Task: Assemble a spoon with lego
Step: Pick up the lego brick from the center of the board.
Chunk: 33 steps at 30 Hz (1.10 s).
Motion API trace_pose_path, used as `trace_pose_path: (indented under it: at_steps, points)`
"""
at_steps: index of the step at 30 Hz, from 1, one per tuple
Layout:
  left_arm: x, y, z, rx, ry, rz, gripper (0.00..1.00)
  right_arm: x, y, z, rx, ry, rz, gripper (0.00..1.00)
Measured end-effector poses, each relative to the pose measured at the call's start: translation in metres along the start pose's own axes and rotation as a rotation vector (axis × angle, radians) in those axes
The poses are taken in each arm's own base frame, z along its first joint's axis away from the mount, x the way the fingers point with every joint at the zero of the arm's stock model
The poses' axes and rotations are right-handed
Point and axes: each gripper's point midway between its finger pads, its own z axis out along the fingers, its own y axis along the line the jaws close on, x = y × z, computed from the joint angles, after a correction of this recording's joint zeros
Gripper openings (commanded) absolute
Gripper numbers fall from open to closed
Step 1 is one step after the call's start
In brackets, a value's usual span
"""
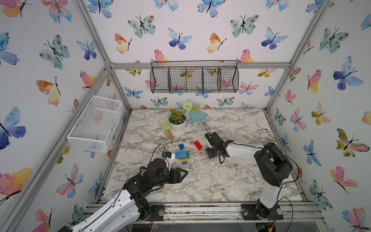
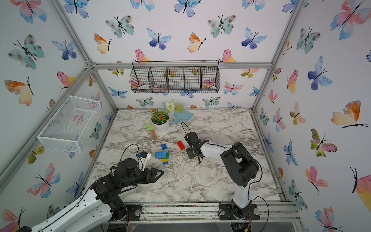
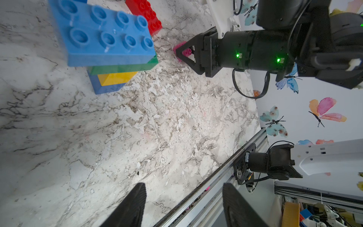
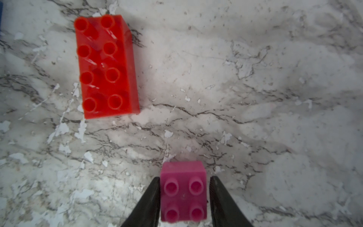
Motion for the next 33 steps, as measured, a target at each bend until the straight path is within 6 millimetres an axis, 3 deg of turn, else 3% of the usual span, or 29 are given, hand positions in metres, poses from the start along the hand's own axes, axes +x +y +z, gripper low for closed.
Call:
trace_pose_path:
  at_steps: [7, 16, 18, 24, 33]
  points:
    - [0.002, 0.002, 0.001, -0.003, 0.003, -0.001, 0.64, 0.0, -0.001, 0.0, 0.001, 0.0, -0.001, 0.36]
    - [0.004, 0.005, 0.002, -0.01, 0.008, -0.004, 0.63, -0.001, 0.0, -0.001, -0.007, -0.002, -0.007, 0.15]
    - [0.004, 0.006, 0.004, -0.012, 0.011, -0.008, 0.58, -0.001, 0.001, -0.003, -0.014, -0.002, -0.008, 0.11]
    - [0.007, 0.012, 0.019, -0.01, 0.018, -0.04, 0.31, -0.009, 0.006, -0.023, -0.059, -0.022, -0.028, 0.07]
    - [0.006, 0.02, 0.036, -0.038, 0.037, -0.062, 0.17, -0.018, 0.009, -0.063, -0.107, -0.059, -0.042, 0.07]
